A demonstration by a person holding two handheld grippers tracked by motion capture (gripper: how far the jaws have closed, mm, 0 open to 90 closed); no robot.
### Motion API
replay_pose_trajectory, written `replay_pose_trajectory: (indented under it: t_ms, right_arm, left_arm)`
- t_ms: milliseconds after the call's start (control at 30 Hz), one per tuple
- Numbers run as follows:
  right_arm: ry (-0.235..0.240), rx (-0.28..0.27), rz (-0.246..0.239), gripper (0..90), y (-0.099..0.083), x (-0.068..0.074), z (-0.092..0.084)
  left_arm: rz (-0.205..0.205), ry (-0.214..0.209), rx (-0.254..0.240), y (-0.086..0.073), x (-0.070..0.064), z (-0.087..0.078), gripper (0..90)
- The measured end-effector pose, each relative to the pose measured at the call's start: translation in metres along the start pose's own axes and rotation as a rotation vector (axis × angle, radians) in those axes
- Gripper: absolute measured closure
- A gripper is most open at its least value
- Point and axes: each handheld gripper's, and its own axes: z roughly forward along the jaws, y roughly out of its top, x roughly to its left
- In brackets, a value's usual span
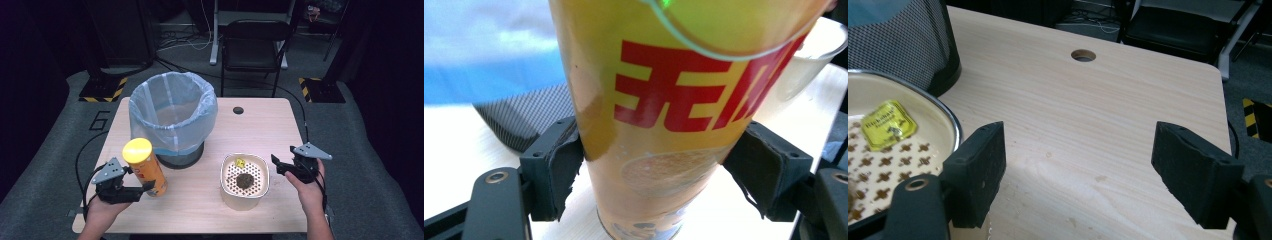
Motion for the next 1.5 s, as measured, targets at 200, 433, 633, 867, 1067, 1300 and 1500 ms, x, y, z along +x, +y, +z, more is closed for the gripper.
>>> replay_pose_trajectory:
  t_ms: [200,433,633,867,1067,1300,1500]
  right_arm:
    - [-0.008,0.011,0.015,21.6,-0.007,-0.004,0.002]
    - [-0.016,0.018,0.037,21.6,-0.016,-0.010,0.004]
    - [-0.022,0.031,0.047,21.7,-0.021,-0.013,0.007]
    - [-0.036,0.043,0.054,21.7,-0.027,-0.016,0.007]
    - [-0.047,0.044,0.075,21.8,-0.031,-0.020,0.005]
    - [-0.041,0.052,0.060,21.8,-0.032,-0.018,0.007]
    - [-0.049,0.066,0.066,21.9,-0.035,-0.020,0.010]
  left_arm:
    - [0.008,-0.025,0.012,0.034,-0.009,-0.014,24.4]
    - [0.036,-0.053,-0.001,0.071,-0.019,-0.028,24.4]
    - [0.034,-0.075,-0.002,0.103,-0.024,-0.035,24.4]
    - [0.069,-0.080,-0.025,0.136,-0.028,-0.040,24.4]
    - [0.061,-0.103,-0.029,0.164,-0.026,-0.039,24.4]
    - [0.048,-0.104,-0.005,0.196,-0.019,-0.032,24.4]
    - [0.046,-0.089,-0.022,0.218,-0.010,-0.027,24.5]
